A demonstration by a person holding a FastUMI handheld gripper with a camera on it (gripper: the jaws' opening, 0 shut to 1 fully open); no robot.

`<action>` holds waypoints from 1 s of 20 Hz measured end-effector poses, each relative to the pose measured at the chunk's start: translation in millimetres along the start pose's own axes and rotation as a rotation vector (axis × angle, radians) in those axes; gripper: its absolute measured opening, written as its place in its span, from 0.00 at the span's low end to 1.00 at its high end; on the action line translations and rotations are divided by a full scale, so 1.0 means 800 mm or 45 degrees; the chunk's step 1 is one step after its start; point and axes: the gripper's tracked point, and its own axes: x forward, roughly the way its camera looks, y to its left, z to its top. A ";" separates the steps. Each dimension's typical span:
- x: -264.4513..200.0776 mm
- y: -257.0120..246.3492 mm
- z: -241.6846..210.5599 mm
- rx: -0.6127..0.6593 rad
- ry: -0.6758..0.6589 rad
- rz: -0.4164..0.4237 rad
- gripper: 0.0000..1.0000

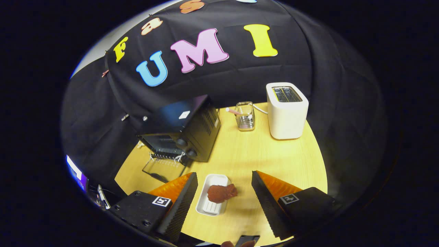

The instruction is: Open the toaster oven, put the food inside, and close the toaster oven door.

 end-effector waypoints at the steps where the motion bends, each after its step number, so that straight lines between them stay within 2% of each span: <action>1: 0.009 -0.008 -0.016 -0.018 0.069 0.012 0.98; 5: 0.049 -0.009 -0.070 -0.027 0.352 0.144 0.99; 11: 0.098 -0.006 -0.089 0.053 0.499 0.253 0.95; 14: 0.101 -0.005 -0.101 0.117 0.585 0.289 0.47; 16: 0.098 -0.006 -0.092 0.184 0.561 0.278 0.25; 18: 0.090 -0.007 -0.074 0.183 0.475 0.230 0.17; 20: 0.074 0.000 -0.054 0.127 0.372 0.189 0.16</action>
